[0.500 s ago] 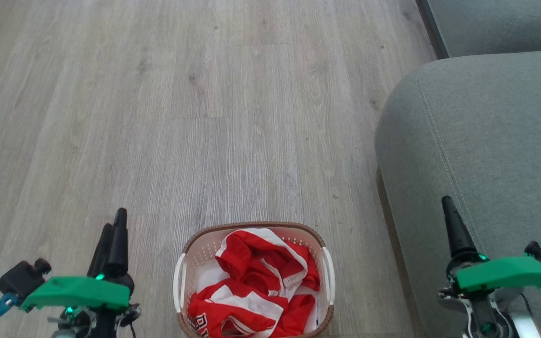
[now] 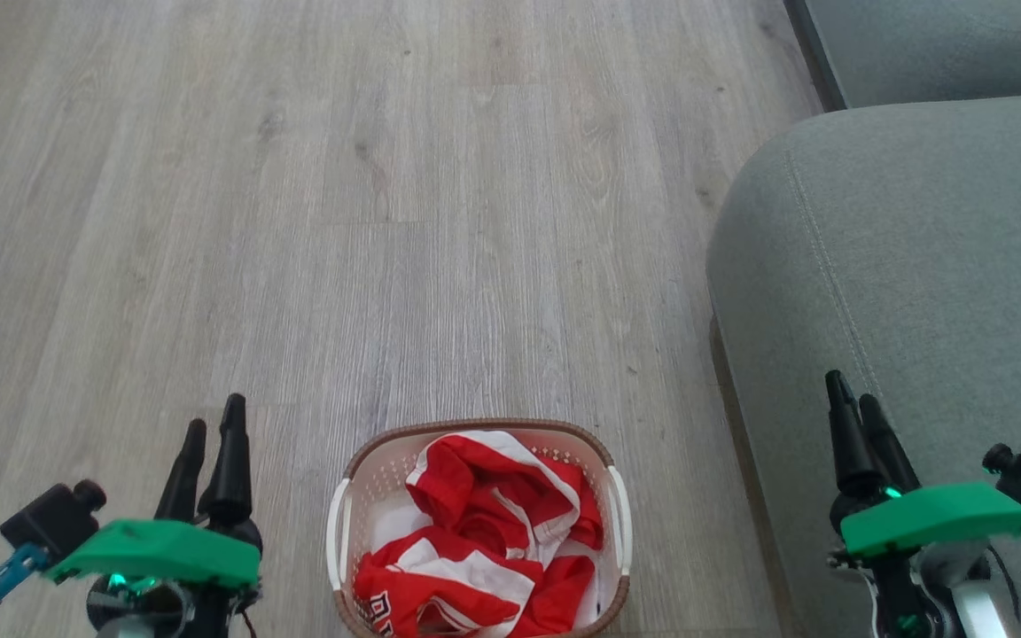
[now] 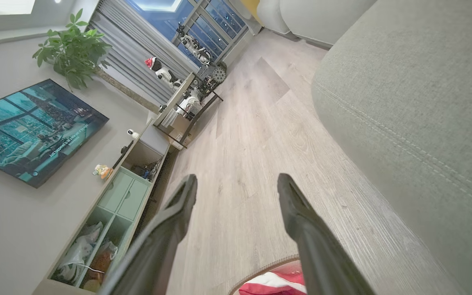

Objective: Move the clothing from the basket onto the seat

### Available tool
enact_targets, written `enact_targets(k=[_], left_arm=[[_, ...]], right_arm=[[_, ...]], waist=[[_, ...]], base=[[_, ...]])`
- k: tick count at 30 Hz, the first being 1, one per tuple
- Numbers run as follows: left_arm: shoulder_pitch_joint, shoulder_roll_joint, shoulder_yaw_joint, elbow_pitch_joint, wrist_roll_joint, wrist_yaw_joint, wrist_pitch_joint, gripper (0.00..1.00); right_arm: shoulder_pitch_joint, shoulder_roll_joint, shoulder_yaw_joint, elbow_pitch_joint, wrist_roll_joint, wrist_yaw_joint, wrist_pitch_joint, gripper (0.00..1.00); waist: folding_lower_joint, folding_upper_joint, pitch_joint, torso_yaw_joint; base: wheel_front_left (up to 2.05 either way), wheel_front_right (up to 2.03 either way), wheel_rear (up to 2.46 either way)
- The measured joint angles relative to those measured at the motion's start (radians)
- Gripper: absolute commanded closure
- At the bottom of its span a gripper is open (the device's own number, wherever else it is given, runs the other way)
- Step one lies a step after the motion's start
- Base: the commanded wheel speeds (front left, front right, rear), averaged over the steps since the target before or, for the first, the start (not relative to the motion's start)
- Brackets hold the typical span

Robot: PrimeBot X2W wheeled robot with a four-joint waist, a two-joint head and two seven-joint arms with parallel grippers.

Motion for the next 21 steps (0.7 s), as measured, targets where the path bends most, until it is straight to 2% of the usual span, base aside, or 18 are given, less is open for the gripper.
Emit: enact_targets(k=[21], left_arm=[[0.000, 0.003, -0.029, -0.026, 0.253, 0.001, -0.062, 0.00]], right_arm=[[-0.003, -0.017, 0.023, -0.020, -0.264, 0.000, -0.063, 0.00]], waist=[[0.0000, 0.0000, -0.002, -0.002]], base=[[0.00, 0.00, 0.00]])
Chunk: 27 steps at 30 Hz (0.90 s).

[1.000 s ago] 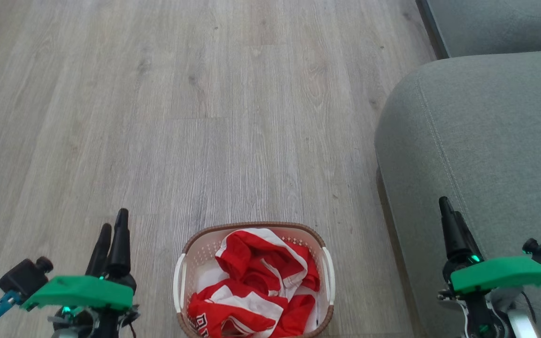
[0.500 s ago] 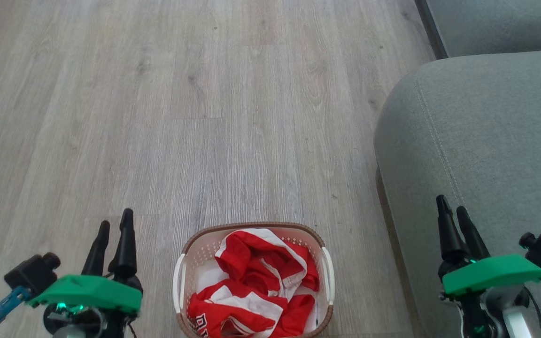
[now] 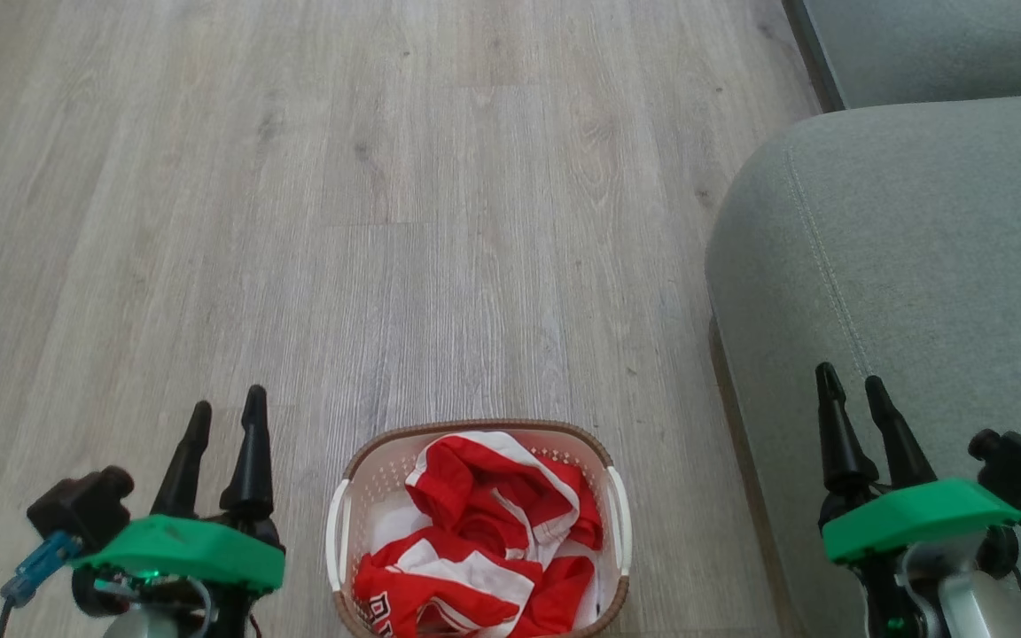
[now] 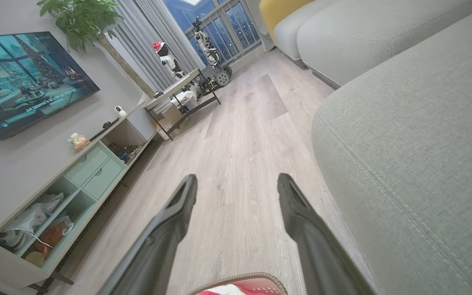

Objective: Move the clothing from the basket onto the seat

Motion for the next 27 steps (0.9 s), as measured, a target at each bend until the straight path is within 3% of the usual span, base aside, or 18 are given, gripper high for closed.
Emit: enact_targets(k=[27], left_arm=[[0.000, 0.004, -0.011, -0.039, 0.318, -0.004, -0.075, 0.00]], right_arm=[[-0.019, 0.000, 0.003, -0.038, -0.305, 0.000, -0.074, 0.00]], waist=[[0.0000, 0.0000, 0.003, -0.001]], base=[[0.00, 0.00, 0.00]])
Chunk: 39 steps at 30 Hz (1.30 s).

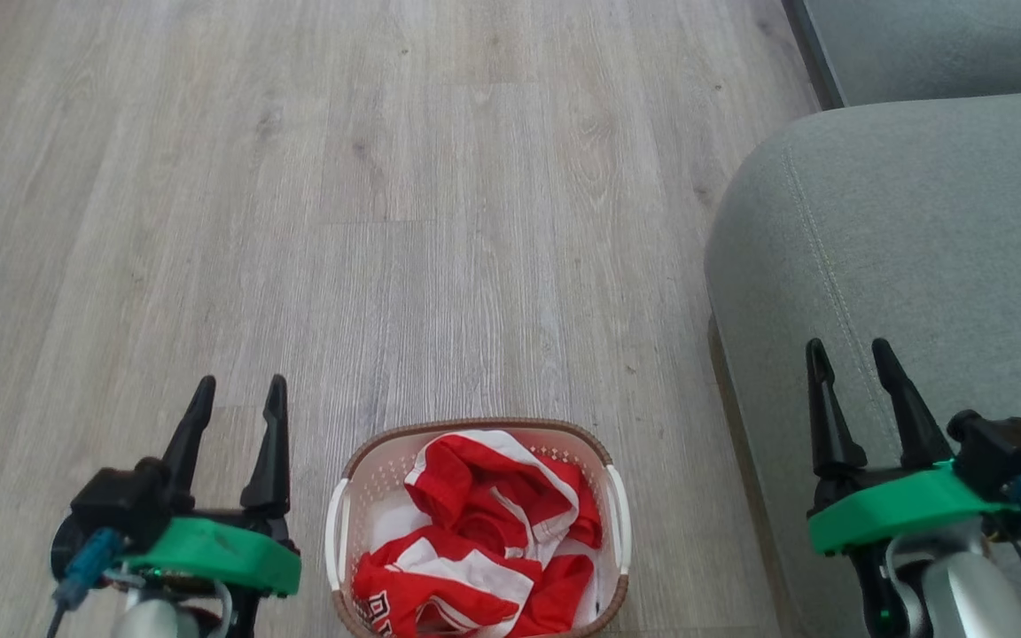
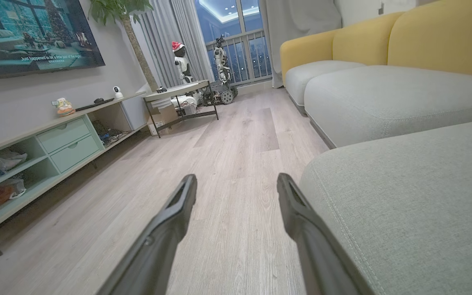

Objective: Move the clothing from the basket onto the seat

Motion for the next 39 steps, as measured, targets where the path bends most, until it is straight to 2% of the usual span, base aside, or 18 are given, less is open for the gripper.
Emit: enact_targets(k=[15, 39], left_arm=[[0.000, 0.000, -0.015, -0.026, 0.181, -0.008, -0.039, 0.00], [0.000, -0.002, 0.000, -0.007, 0.182, -0.009, -0.039, 0.00]], right_arm=[[0.000, 0.000, 0.002, -0.029, -0.167, 0.000, -0.045, 0.00], [-0.004, 0.001, 0.012, -0.029, -0.172, 0.000, -0.046, 0.00]], waist=[[0.0000, 0.0000, 0.002, 0.000], [0.0000, 0.0000, 0.023, -0.026]], base=[[0.00, 0.00, 0.00], [0.00, 0.00, 0.00]])
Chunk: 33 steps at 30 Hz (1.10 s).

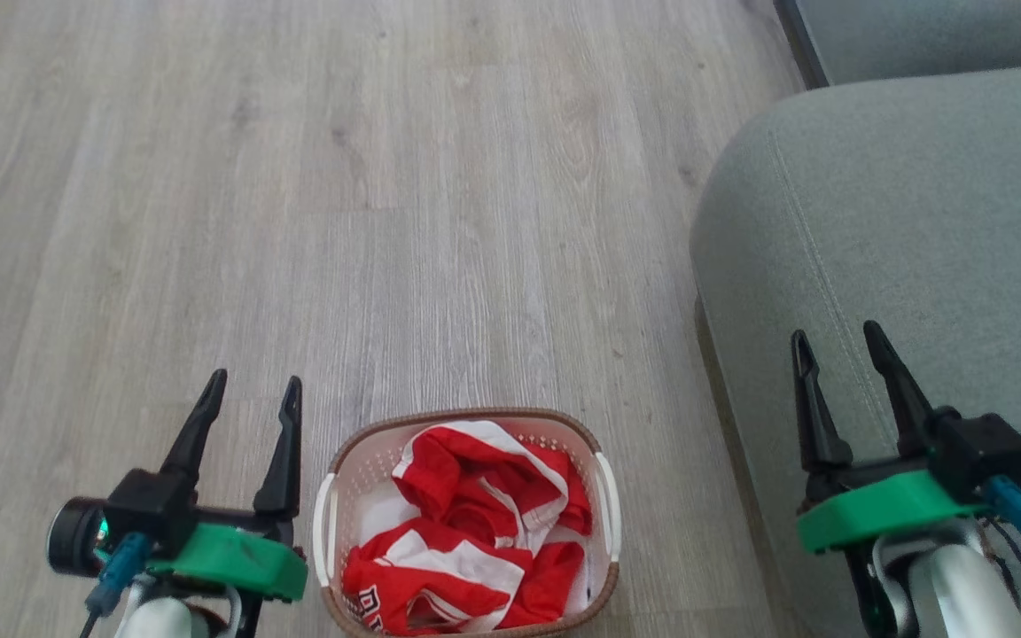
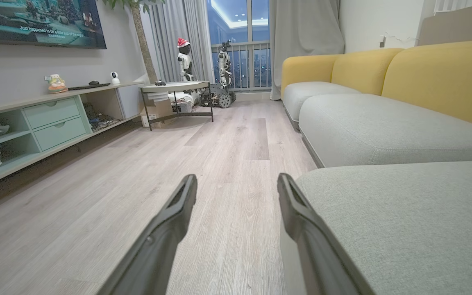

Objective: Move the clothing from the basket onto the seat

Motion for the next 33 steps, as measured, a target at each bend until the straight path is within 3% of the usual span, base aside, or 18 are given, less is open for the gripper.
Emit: enact_targets(k=[15, 27, 33], left_arm=[[-0.124, -0.009, -0.001, 0.098, -0.058, -0.008, 0.000, 0.00], [-0.323, 0.012, -0.084, 0.382, -0.125, -0.009, 0.000, 0.00], [-0.444, 0.016, -0.156, 0.559, -0.229, -0.016, 0.049, 0.00]], right_arm=[[-0.114, -0.001, 0.002, -0.053, 0.000, 0.000, 0.000, 0.00], [-0.225, 0.000, 0.001, -0.112, 0.000, 0.000, 0.000, 0.00], [-0.285, 0.000, -0.001, -0.149, 0.000, 0.000, -0.003, 0.00]], waist=[[0.0000, 0.0000, 0.152, -0.052], [0.0001, 0.0000, 0.333, -0.096], [0.0002, 0.0000, 0.430, -0.113]], base=[[0.00, 0.00, 0.00], [0.00, 0.00, 0.00], [0.00, 0.00, 0.00]])
